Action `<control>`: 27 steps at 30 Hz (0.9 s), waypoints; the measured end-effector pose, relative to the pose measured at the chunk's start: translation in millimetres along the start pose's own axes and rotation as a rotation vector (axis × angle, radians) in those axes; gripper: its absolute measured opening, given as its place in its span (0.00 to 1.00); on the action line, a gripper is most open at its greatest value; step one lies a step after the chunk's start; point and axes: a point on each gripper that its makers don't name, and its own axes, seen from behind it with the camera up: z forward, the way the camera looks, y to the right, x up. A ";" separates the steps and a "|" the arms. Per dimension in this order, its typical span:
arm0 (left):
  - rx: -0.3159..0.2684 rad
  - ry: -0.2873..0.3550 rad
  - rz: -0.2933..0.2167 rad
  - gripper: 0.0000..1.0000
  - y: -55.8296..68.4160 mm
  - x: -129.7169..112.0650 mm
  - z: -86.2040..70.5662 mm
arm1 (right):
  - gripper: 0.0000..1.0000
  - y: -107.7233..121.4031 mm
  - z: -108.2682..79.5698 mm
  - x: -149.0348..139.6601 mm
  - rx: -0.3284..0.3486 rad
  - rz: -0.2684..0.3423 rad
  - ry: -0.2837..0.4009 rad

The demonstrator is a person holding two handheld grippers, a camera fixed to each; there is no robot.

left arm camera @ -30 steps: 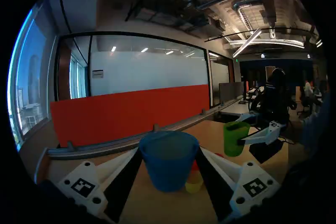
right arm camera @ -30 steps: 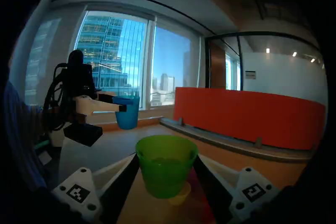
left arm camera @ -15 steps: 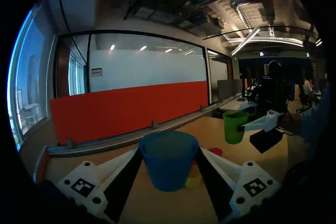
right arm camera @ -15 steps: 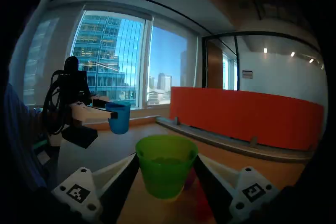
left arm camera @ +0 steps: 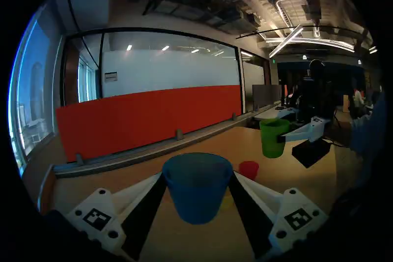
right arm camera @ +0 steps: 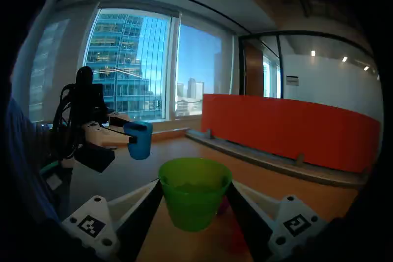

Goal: Pour water

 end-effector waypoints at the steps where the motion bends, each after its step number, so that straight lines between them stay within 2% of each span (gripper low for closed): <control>1: -0.002 -0.006 0.001 0.86 0.2 -2.7 0.4 | 0.90 -0.2 0.2 -2.2 0.003 -0.002 -0.008; 13: -0.026 -0.072 -0.004 0.87 2.7 -34.9 5.3 | 0.90 -2.2 4.7 -27.5 0.041 -0.031 -0.114; 27: -0.051 -0.189 -0.011 0.87 1.2 -78.4 16.4 | 0.90 -1.2 11.4 -63.8 0.075 -0.049 -0.247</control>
